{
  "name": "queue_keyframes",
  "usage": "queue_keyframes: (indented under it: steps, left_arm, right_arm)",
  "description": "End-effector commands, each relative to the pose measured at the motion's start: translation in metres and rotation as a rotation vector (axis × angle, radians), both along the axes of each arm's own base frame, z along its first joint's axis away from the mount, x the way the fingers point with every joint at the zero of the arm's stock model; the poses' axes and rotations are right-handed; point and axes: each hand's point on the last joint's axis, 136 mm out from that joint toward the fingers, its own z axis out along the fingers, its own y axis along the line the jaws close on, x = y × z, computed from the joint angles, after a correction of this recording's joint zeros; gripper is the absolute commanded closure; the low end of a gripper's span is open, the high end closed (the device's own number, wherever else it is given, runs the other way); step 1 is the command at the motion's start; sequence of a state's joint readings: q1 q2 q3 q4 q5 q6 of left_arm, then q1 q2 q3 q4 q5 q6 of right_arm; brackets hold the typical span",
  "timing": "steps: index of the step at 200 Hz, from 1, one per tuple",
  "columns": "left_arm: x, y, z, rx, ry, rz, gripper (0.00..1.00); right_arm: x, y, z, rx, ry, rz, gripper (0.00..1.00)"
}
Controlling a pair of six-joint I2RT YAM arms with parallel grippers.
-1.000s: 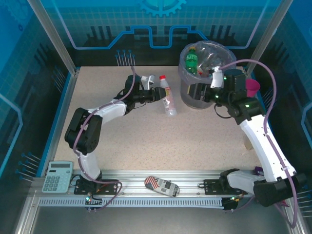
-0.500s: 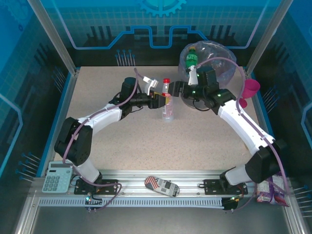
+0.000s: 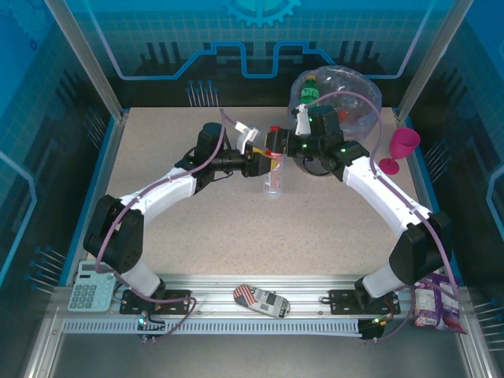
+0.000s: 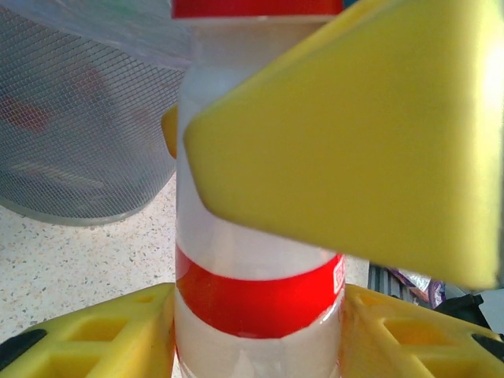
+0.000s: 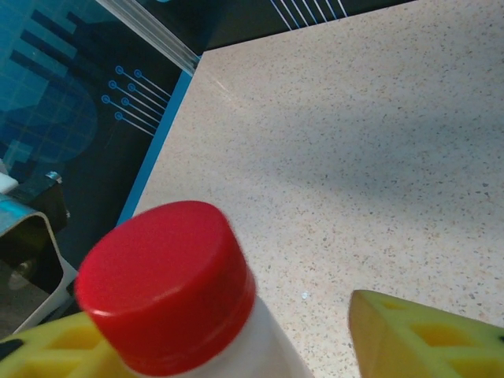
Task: Put the plastic bottles in the bin
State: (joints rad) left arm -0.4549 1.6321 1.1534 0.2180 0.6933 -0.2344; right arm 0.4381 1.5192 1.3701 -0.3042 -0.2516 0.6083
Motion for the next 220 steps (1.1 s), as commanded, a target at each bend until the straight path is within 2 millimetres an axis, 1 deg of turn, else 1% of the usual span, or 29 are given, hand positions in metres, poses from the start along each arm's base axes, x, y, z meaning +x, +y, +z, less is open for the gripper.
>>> queue_keyframes:
  steps: [1, 13, 27, 33, 43, 55, 62, 77, 81, 85, 102, 113, 122, 125, 126, 133, 145, 153, 174, 184, 199, 220]
  left_arm:
    - [0.000, -0.004, 0.022, -0.027, -0.052, -0.009, 0.48]
    - [0.000, -0.004, 0.024, -0.029, -0.051, -0.006, 0.47]
    - [0.001, -0.002, 0.027, -0.034, -0.053, 0.004, 0.45]
    - [0.000, -0.002, 0.029, -0.035, -0.053, 0.008, 0.43]
    - [0.000, 0.000, 0.032, -0.039, -0.055, 0.019, 0.38]
    - [-0.001, 0.002, 0.038, -0.048, -0.067, 0.032, 0.35]
    - [-0.003, 0.004, 0.042, -0.055, -0.078, 0.039, 0.30]
    - [-0.007, 0.011, 0.055, -0.073, -0.106, 0.055, 0.08]
    - [-0.008, 0.013, 0.059, -0.080, -0.112, 0.059, 0.03]
    - [-0.009, 0.016, 0.064, -0.089, -0.121, 0.064, 0.01]
    - [-0.013, 0.029, 0.083, -0.124, -0.147, 0.098, 0.01]
    - [-0.014, 0.038, 0.092, -0.138, -0.153, 0.125, 0.01]
    - [-0.011, 0.045, 0.096, -0.141, -0.135, 0.160, 0.01]
    - [-0.009, 0.047, 0.096, -0.140, -0.123, 0.176, 0.01]
    - [-0.008, 0.048, 0.096, -0.139, -0.118, 0.183, 0.01]
    - [-0.002, 0.053, 0.095, -0.132, -0.084, 0.221, 0.01]
    - [0.009, 0.059, 0.092, -0.122, -0.018, 0.282, 0.05]
    - [0.015, 0.058, 0.090, -0.126, 0.023, 0.303, 0.07]
    - [0.028, 0.051, 0.090, -0.167, 0.100, 0.310, 0.10]
    - [0.035, 0.050, 0.086, -0.171, 0.126, 0.326, 0.11]
    - [0.044, 0.048, 0.075, -0.162, 0.165, 0.350, 0.12]
    - [0.050, 0.047, 0.062, -0.153, 0.211, 0.365, 0.12]
  right_arm:
    - [-0.001, 0.005, 0.012, 0.017, -0.034, 0.014, 0.46]
    - [-0.002, 0.003, 0.016, 0.012, -0.044, 0.017, 0.51]
    - [-0.002, 0.002, 0.023, 0.004, -0.063, 0.017, 0.54]
    - [-0.002, 0.001, 0.026, 0.001, -0.070, 0.017, 0.55]
    - [-0.002, 0.000, 0.033, -0.002, -0.087, 0.016, 0.58]
    - [-0.001, -0.002, 0.040, -0.006, -0.105, 0.018, 0.60]
    - [-0.001, -0.003, 0.046, -0.009, -0.119, 0.020, 0.61]
    - [0.001, -0.006, 0.060, -0.023, -0.153, 0.024, 0.62]
    - [0.001, -0.008, 0.064, -0.030, -0.163, 0.023, 0.63]
    - [0.002, -0.009, 0.068, -0.037, -0.175, 0.022, 0.63]
    - [0.006, -0.022, 0.094, -0.070, -0.241, 0.007, 0.64]
    - [0.008, -0.033, 0.116, -0.087, -0.297, -0.012, 0.65]
    - [0.009, -0.043, 0.134, -0.103, -0.346, -0.034, 0.65]
    - [0.010, -0.047, 0.140, -0.111, -0.362, -0.044, 0.65]
    - [0.010, -0.049, 0.145, -0.116, -0.377, -0.050, 0.65]
    - [0.010, -0.058, 0.159, -0.133, -0.413, -0.072, 0.65]
    - [0.009, -0.078, 0.188, -0.172, -0.493, -0.127, 0.65]
    - [0.008, -0.095, 0.208, -0.204, -0.545, -0.175, 0.66]
    - [0.002, -0.132, 0.249, -0.270, -0.663, -0.301, 0.67]
    - [0.000, -0.150, 0.264, -0.306, -0.715, -0.370, 0.67]
    - [-0.002, -0.176, 0.285, -0.351, -0.778, -0.469, 0.68]
    - [-0.007, -0.206, 0.306, -0.433, -0.858, -0.597, 0.69]
